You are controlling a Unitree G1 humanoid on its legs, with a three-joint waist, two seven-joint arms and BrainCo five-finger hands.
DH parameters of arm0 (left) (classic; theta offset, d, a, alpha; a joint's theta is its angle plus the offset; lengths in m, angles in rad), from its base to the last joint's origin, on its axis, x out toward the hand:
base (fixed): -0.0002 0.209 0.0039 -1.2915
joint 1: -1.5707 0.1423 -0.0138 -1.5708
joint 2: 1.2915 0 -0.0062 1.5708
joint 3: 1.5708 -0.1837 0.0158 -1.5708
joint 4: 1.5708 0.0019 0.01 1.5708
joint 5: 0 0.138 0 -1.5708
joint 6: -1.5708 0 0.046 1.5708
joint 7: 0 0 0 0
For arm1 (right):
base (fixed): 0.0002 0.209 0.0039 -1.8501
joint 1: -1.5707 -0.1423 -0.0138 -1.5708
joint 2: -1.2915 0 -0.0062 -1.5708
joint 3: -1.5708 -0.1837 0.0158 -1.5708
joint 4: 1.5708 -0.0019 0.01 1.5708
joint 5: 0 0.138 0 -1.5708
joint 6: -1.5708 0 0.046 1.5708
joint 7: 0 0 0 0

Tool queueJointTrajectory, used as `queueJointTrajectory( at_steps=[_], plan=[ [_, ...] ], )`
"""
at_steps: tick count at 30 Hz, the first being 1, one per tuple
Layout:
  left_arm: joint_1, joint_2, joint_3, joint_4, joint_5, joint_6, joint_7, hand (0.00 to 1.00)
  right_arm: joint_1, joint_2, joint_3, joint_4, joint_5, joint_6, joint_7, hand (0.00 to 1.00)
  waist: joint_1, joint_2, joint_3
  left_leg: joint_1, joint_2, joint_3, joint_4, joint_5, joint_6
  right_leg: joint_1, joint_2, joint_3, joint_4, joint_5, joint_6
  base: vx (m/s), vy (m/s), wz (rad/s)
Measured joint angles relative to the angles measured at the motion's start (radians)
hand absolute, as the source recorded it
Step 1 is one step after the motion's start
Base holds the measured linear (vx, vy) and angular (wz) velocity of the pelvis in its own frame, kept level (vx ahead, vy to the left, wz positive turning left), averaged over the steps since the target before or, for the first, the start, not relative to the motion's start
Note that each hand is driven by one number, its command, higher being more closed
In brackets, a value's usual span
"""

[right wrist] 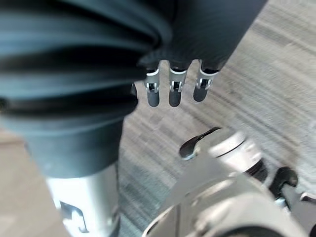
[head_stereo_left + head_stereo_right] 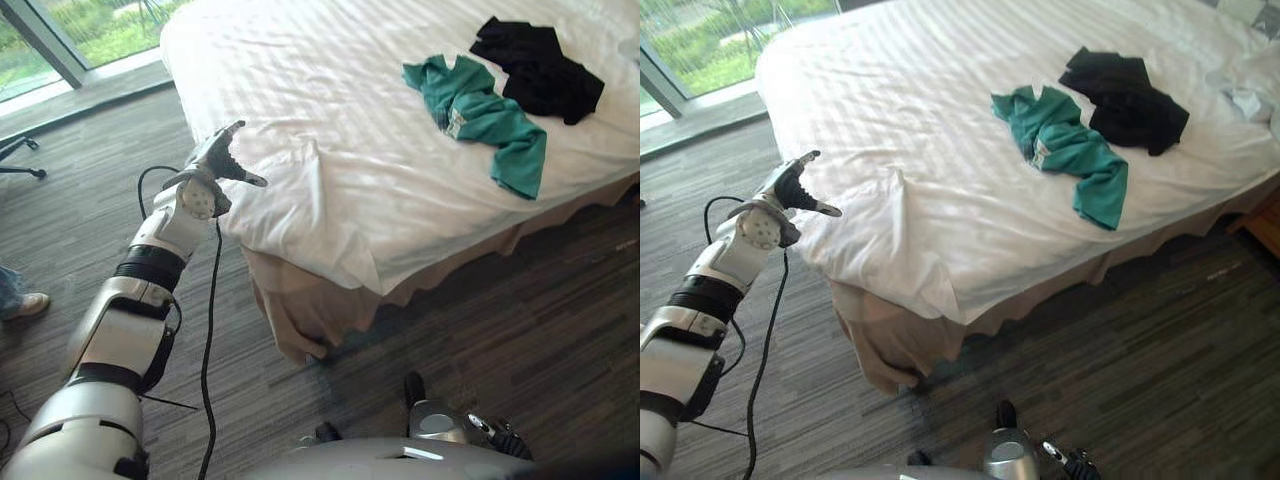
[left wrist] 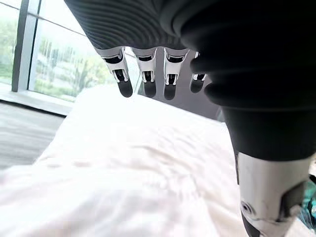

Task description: Tidy the bed and pick cloth on bed and put in laundry

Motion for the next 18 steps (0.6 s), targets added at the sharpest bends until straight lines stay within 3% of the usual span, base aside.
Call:
queueJointTrajectory(
  at_steps=[7,8,12,15,18],
  plan=[
    [-0.164,-0.029,-0.011,0.095,0.021,0.069,0.052,0.0,-0.091,-0.041,0.015,-0.07,0.067,-0.004,0.027,0.0,-0.031,-0.01,0.175,-0.119,-0.01,0.061,0.059,0.012,0.018,-0.18,-0.014,0.083,0.114,-0.001,-0.002,-0.12,-0.035,-0.22],
    [-0.191,-0.029,-0.011,0.109,0.021,0.074,0.06,1.0,-0.107,-0.044,0.021,-0.076,0.081,-0.006,0.03,0.0,-0.034,-0.015,0.201,-0.136,-0.009,0.071,0.069,0.012,0.019,-0.201,-0.016,0.092,0.126,-0.002,-0.003,-0.11,-0.043,-0.2],
    [-0.234,-0.026,-0.007,0.115,0.068,0.127,0.058,1.0,-0.116,-0.043,0.055,-0.131,0.122,-0.033,0.045,0.0,-0.04,-0.037,0.258,-0.198,0.012,0.129,0.111,-0.001,0.038,-0.285,-0.007,0.113,0.179,-0.01,-0.017,-0.07,-0.048,-0.15],
    [-0.283,-0.007,0.004,0.112,0.142,0.163,-0.021,1.0,-0.114,-0.044,0.072,-0.194,0.13,-0.05,0.062,0.0,-0.037,-0.053,0.268,-0.225,0.039,0.165,0.163,-0.031,0.047,-0.302,-0.001,0.114,0.202,-0.016,-0.023,-0.03,-0.017,-0.07],
    [-0.285,0.004,0.004,0.103,0.147,0.158,-0.106,1.0,-0.115,-0.054,0.102,-0.26,0.148,-0.054,0.072,0.0,-0.023,-0.054,0.268,-0.228,0.057,0.188,0.217,-0.067,0.048,-0.301,0.0,0.127,0.215,-0.021,-0.019,-0.01,0.02,-0.11]
  ],
)
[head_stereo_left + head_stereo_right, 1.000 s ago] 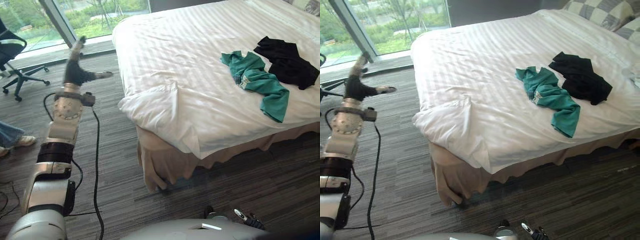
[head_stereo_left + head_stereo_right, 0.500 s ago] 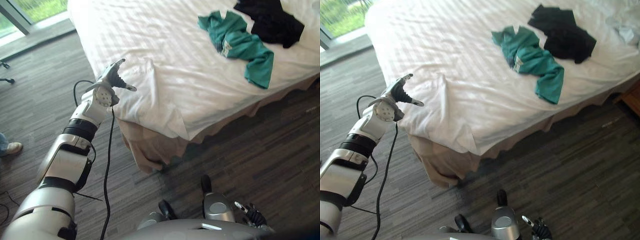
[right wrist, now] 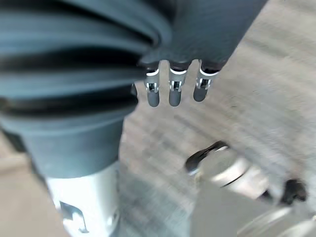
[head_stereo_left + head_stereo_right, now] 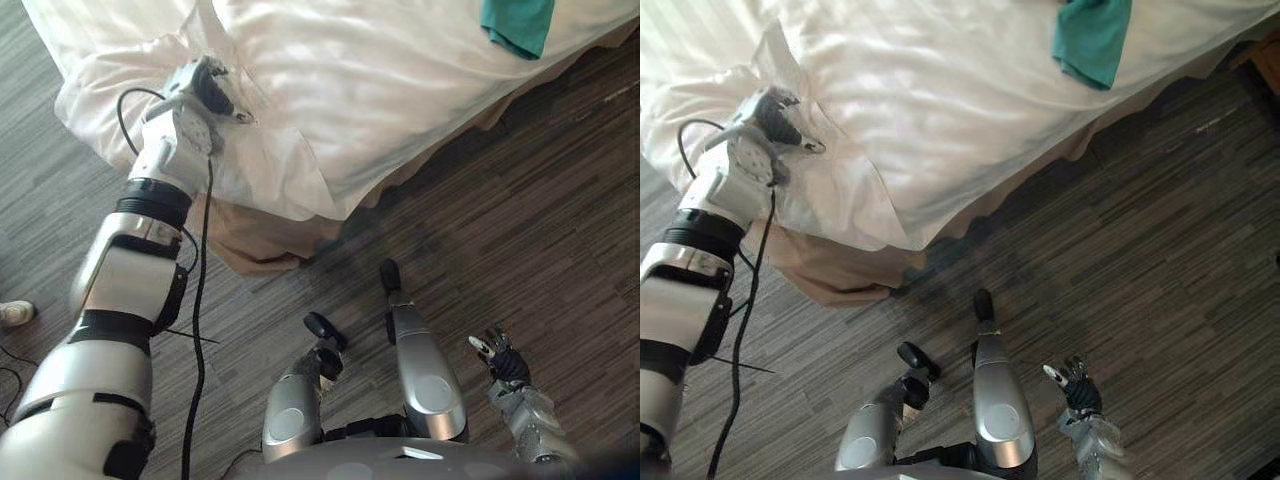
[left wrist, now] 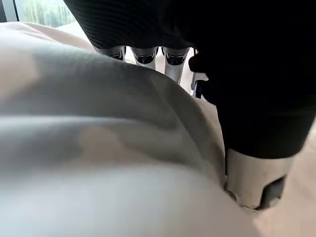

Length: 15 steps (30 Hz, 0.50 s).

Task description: Tidy the bed and pick cloth on bed and put in laundry

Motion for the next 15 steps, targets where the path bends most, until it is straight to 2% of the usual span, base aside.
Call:
queueJointTrajectory(
  at_steps=[3,6,8,10,11,12,13,15],
  plan=[
    [0.025,0.003,0.001,-0.02,-0.016,-0.018,-0.035,1.0,0.004,0.0,0.009,-0.039,-0.002,0.007,0.002,0.0,0.002,0.0,0.0,0.002,0.001,-0.001,0.03,-0.019,0.004,0.01,-0.014,-0.003,0.022,-0.01,0.01,0.0,0.054,0.09],
    [0.111,-0.003,0.003,-0.045,-0.095,-0.084,-0.043,1.0,0.022,0.007,0.009,-0.04,-0.016,0.016,0.001,0.0,0.001,0.004,-0.004,0.027,0.0,-0.003,0.042,-0.019,0.007,0.056,-0.033,-0.043,0.029,-0.027,0.012,0.02,0.055,0.36],
    [0.223,-0.008,0.023,-0.104,-0.141,-0.133,-0.047,1.0,0.048,0.015,0.008,-0.039,-0.036,0.021,-0.002,0.0,0.015,0.009,-0.025,0.066,-0.003,-0.01,0.036,-0.017,0.008,0.096,-0.041,-0.066,0.034,-0.044,0.014,0.06,0.041,0.37],
    [0.41,-0.017,0.035,-0.191,-0.173,-0.175,-0.067,1.0,0.066,0.024,0.002,0.011,-0.069,0.036,-0.009,0.0,0.03,0.019,-0.103,0.092,-0.024,-0.046,-0.016,0.012,0.002,0.129,-0.054,-0.106,0.03,-0.058,0.013,0.11,0.007,0.46],
    [0.457,-0.018,0.037,-0.215,-0.192,-0.184,-0.073,1.0,0.068,0.025,-0.002,0.031,-0.076,0.038,-0.011,0.0,0.031,0.021,-0.117,0.106,-0.03,-0.062,-0.036,0.022,-0.001,0.146,-0.056,-0.118,0.025,-0.059,0.013,0.11,-0.022,0.62],
    [0.55,-0.027,0.04,-0.256,-0.216,-0.194,-0.087,1.0,0.085,0.029,-0.022,0.06,-0.09,0.043,-0.018,0.0,0.048,0.033,-0.152,0.129,-0.038,-0.089,-0.069,0.04,-0.006,0.178,-0.057,-0.143,0.008,-0.06,0.013,0.09,-0.025,0.46],
    [0.599,-0.032,0.047,-0.279,-0.23,-0.195,-0.091,1.0,0.096,0.03,-0.031,0.074,-0.093,0.044,-0.023,0.0,0.057,0.039,-0.174,0.138,-0.041,-0.098,-0.085,0.047,-0.009,0.193,-0.057,-0.156,-0.005,-0.06,0.013,0.09,-0.026,0.58],
    [0.806,-0.055,0.117,-0.367,-0.262,-0.196,-0.1,1.0,0.125,0.033,-0.059,0.122,-0.113,0.055,-0.043,0.0,0.083,0.057,-0.237,0.166,-0.047,-0.152,-0.133,0.064,-0.013,0.268,-0.049,-0.208,-0.076,-0.058,0.018,0.1,-0.021,0.61]
  ],
)
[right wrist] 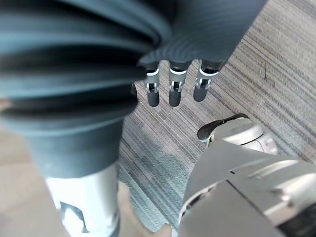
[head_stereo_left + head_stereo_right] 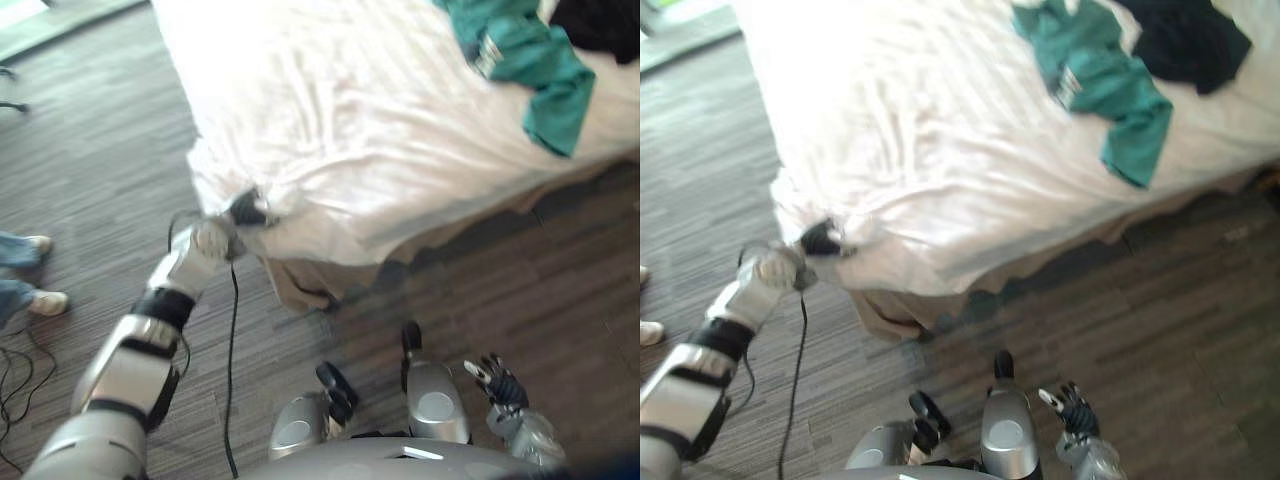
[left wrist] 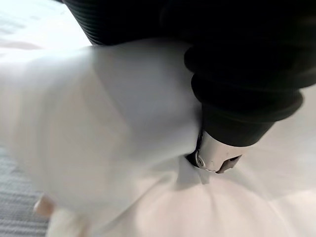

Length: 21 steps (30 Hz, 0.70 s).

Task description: Tidy the bed and pick cloth on bed and put in laundry

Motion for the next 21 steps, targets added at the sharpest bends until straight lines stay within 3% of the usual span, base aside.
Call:
queueJointTrajectory(
  at_steps=[3,4,9,13,17,21],
  plan=[
    [0.185,-0.075,0.084,-0.038,-0.056,-0.004,0.027,1.0,0.006,0.001,-0.011,0.055,-0.02,0.019,-0.02,0.0,0.038,0.002,-0.055,0.015,-0.001,-0.053,-0.018,0.008,-0.002,0.064,0.007,-0.048,-0.06,0.005,0.008,0.04,-0.015,0.49],
    [0.222,-0.105,0.092,-0.047,-0.064,-0.01,0.048,0.0,0.005,0.004,-0.021,0.066,-0.028,0.02,-0.024,0.0,0.049,0.002,-0.07,0.016,-0.002,-0.068,-0.022,0.008,-0.001,0.077,0.01,-0.058,-0.074,0.006,0.009,0.02,-0.02,0.4],
    [0.34,-0.252,0.183,0.022,-0.122,-0.018,0.158,0.0,0.0,0.028,-0.04,0.124,-0.042,0.051,-0.028,0.0,0.07,-0.017,-0.12,0.06,-0.004,-0.094,-0.052,0.01,-0.003,0.142,0.036,-0.069,-0.132,0.018,0.011,0.0,-0.042,0.05],
    [0.342,-0.378,0.29,0.176,-0.302,-0.018,0.243,0.0,0.0,0.04,-0.055,0.199,-0.123,0.081,-0.015,0.0,0.077,-0.035,-0.132,0.073,-0.004,-0.102,-0.068,0.012,-0.006,0.164,0.044,-0.084,-0.165,0.028,0.012,0.0,-0.035,0.01],
    [0.342,-0.454,0.434,0.294,-0.432,-0.015,0.28,0.0,-0.009,0.059,-0.082,0.231,-0.155,0.078,-0.002,0.0,0.077,-0.058,-0.138,0.097,-0.006,-0.129,-0.069,0.012,-0.006,0.197,0.045,-0.09,-0.183,0.03,0.013,0.03,-0.021,-0.01],
    [0.431,-0.48,0.609,0.505,-0.442,0.066,0.305,0.0,-0.038,0.073,-0.085,0.248,-0.156,0.063,0.009,0.0,0.084,-0.063,-0.137,0.109,-0.008,-0.134,-0.069,0.012,-0.006,0.217,0.044,-0.093,-0.194,0.03,0.013,0.01,-0.012,0.04]
  ],
)
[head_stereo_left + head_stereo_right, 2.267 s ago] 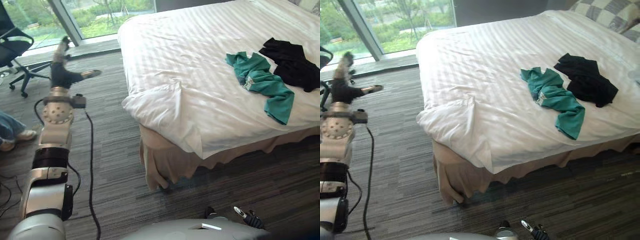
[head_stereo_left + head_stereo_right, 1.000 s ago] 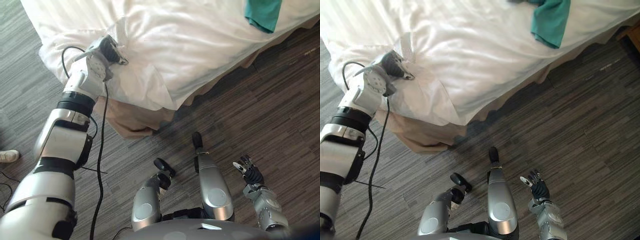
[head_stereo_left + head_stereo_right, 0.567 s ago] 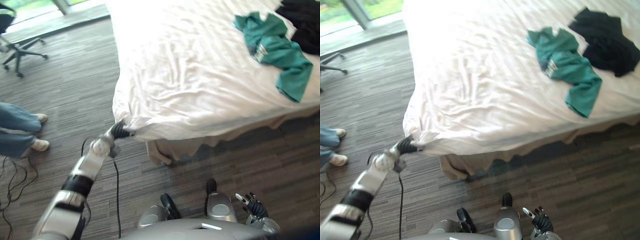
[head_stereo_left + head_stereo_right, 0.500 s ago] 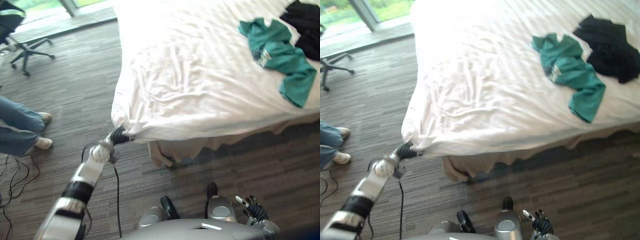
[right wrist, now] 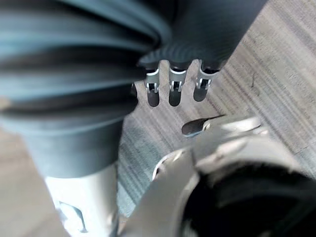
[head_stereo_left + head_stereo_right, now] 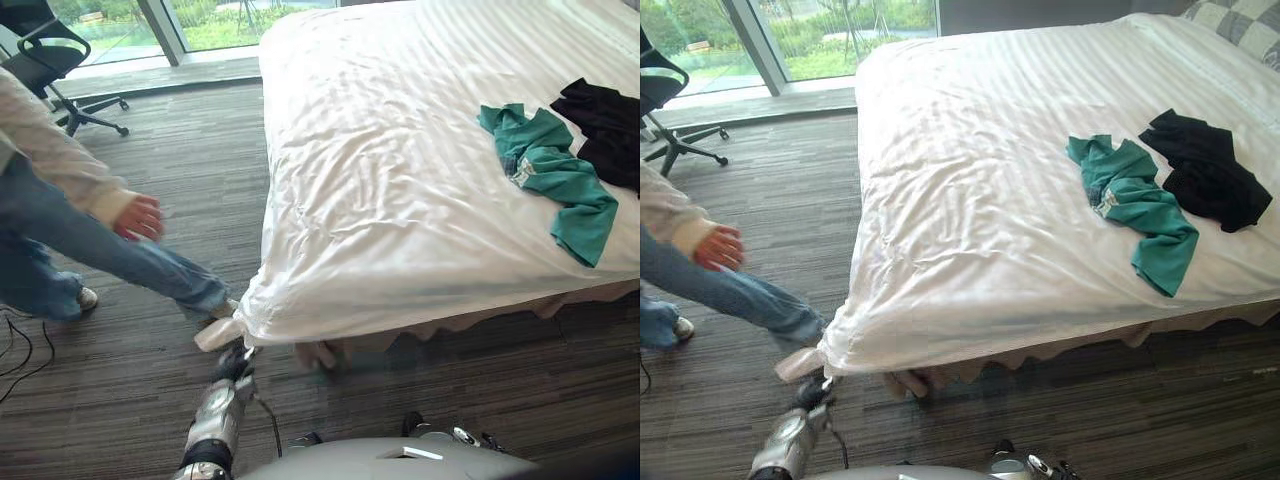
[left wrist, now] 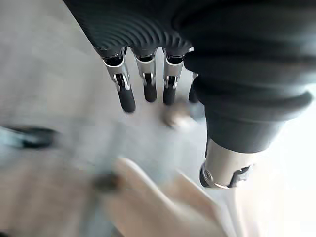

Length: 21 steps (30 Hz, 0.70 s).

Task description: Tidy the bed and pick cloth on bed and put in laundry

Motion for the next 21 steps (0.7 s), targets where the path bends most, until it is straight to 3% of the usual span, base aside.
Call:
queueJointTrajectory(
  at_steps=[2,6,13,21],
  plan=[
    [0.058,0.0,0.025,0.031,0.007,0.022,-0.002,0.0,-0.005,0.0,-0.001,0.012,0.0,-0.002,0.003,0.0,0.006,-0.008,-0.002,0.005,-0.003,-0.011,0.0,0.0,0.0,0.019,-0.001,-0.002,-0.015,0.001,0.002,-0.01,-0.016,0.17],
    [0.127,-0.007,0.027,0.04,-0.002,0.023,-0.034,0.0,-0.02,-0.006,0.004,0.023,0.001,-0.004,0.004,0.0,0.041,-0.009,-0.002,0.006,-0.002,-0.029,-0.005,0.0,0.0,0.027,0.0,-0.023,-0.018,0.003,0.004,-0.07,-0.009,0.19],
    [0.105,-0.036,-0.061,0.038,-0.015,-0.024,-0.079,0.0,-0.03,-0.006,0.048,0.033,0.014,0.0,-0.009,0.0,0.041,-0.032,-0.006,0.008,-0.004,-0.038,-0.02,0.005,0.002,0.022,0.0,-0.025,-0.024,0.016,-0.001,-0.1,-0.004,-0.01],
    [0.096,-0.022,-0.122,0.038,-0.015,-0.023,-0.093,0.0,-0.029,-0.006,0.065,0.033,0.051,0.004,-0.025,0.0,0.042,-0.034,-0.007,0.016,-0.005,-0.018,-0.037,0.015,0.001,0.009,0.003,-0.017,-0.024,0.027,0.0,-0.01,-0.003,-0.07]
  ],
)
